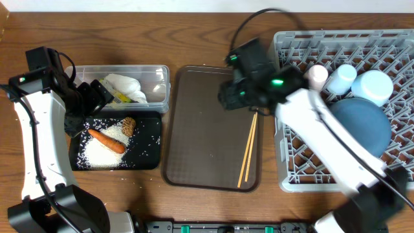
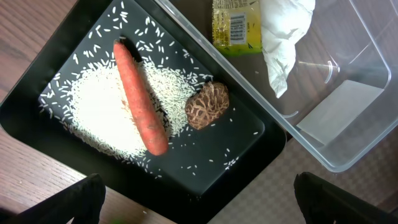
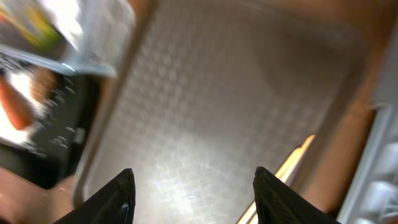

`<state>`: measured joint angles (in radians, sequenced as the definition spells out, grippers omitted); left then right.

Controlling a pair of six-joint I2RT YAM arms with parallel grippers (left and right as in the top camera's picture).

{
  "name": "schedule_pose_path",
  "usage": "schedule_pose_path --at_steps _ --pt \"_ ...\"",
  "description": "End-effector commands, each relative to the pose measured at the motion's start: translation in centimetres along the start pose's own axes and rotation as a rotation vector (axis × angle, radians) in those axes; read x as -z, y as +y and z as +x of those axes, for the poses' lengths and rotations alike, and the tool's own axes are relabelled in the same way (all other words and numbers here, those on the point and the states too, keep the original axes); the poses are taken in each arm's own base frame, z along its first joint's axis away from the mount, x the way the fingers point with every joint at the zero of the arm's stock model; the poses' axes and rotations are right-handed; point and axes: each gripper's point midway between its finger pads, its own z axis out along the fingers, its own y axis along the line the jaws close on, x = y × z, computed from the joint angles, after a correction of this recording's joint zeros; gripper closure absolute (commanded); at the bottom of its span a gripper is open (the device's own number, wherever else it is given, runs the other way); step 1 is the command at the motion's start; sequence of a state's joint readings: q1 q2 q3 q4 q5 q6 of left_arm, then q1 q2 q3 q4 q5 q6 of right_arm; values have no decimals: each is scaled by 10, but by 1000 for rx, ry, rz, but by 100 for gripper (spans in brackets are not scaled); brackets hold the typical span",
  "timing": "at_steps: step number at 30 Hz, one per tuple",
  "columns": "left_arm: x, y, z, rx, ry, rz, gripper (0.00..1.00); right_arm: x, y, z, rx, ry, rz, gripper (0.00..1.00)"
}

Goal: Sort waste into correct bins and load items into the dishwasher rack
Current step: 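Move the right gripper left toward the brown tray and chopsticks, then lower the right gripper over the chopsticks on the brown tray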

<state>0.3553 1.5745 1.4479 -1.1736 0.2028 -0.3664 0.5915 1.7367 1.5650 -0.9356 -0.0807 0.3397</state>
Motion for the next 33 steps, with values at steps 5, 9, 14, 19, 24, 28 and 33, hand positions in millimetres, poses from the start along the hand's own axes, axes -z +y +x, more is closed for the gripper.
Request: schedule_pose_path --at_steps 5,9,14,19,24,28,33 --pt "5 2 0 1 -14 -1 2 -69 -6 65 -33 305 131 46" --pt "5 2 0 1 -15 -1 2 -85 -13 107 -15 481 199 46" --pt "5 2 0 1 -14 -1 2 -99 -8 136 25 589 235 41" --pt "5 2 0 1 -14 -1 2 -101 -7 151 23 634 263 35" --pt "5 2 0 1 -15 -1 2 -100 -15 168 -99 665 331 42" --pt "5 2 0 1 -15 -1 2 -103 -25 185 -151 693 370 47" --pt "5 2 0 1 -15 -1 2 -105 -31 194 -173 717 365 51"
